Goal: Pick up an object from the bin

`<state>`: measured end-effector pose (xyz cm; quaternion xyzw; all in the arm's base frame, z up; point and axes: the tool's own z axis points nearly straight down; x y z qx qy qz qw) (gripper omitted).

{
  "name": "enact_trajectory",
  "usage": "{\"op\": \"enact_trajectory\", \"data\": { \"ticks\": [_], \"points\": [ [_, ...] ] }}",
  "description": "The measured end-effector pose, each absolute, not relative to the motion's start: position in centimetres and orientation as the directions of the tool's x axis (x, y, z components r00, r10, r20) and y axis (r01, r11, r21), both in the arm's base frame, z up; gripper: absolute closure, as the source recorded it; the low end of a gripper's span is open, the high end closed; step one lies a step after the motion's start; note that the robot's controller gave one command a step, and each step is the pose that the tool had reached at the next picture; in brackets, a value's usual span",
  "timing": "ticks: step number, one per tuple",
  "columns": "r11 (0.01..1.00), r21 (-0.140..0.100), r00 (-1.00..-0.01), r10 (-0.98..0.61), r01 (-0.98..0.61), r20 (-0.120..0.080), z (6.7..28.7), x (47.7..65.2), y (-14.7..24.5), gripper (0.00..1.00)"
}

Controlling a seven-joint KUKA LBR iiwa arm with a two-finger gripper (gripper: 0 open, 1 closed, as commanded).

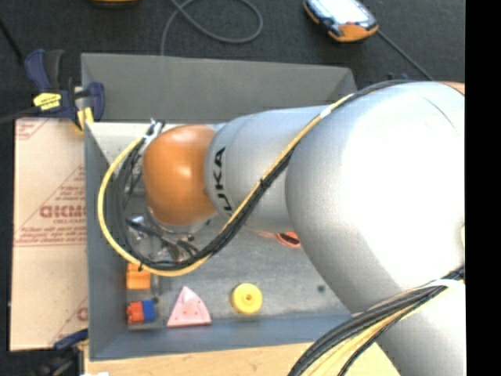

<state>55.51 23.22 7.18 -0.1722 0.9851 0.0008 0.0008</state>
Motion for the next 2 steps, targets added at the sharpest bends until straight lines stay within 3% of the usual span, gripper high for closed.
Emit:
{"op": "enact_trajectory", "data": {
  "ticks": [1,2],
  "points": [
    [0.942,-0.001,-0.942,-0.336,-0.336,-0.002,7.19,55.57,23.05,1.0],
    [0.942,0.001,-0.942,-0.335,-0.335,-0.002,7.19,55.53,23.19,0.0]
  ]
}}
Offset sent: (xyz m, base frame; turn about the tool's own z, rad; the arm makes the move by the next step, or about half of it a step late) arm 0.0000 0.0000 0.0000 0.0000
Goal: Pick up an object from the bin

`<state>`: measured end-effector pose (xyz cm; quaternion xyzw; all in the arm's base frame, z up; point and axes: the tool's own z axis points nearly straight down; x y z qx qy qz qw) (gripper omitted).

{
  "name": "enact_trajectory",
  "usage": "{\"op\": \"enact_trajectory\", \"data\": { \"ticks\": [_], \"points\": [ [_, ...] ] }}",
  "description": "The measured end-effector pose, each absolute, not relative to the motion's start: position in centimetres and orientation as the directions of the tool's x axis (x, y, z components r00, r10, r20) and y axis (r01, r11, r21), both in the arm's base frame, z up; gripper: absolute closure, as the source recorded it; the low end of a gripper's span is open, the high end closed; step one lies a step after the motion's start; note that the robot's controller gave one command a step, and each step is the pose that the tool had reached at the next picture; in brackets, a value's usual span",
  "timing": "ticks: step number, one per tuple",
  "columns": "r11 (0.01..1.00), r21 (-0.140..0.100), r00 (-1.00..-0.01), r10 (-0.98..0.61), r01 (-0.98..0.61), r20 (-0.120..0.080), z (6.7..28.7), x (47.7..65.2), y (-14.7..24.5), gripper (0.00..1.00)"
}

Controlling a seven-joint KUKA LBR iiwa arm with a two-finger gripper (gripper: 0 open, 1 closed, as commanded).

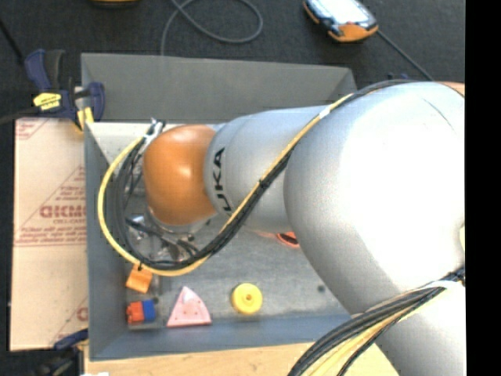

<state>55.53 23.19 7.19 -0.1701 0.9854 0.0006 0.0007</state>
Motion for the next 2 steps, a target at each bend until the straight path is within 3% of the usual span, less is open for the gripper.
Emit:
{"op": "enact_trajectory", "data": {
  "ticks": [1,2],
  "points": [
    [0.943,-0.001,-0.943,-0.333,-0.333,-0.002,7.2,55.58,23.07,1.0],
    [0.943,0.001,-0.943,-0.332,-0.332,-0.001,7.19,55.52,23.19,0.0]
  ]
}}
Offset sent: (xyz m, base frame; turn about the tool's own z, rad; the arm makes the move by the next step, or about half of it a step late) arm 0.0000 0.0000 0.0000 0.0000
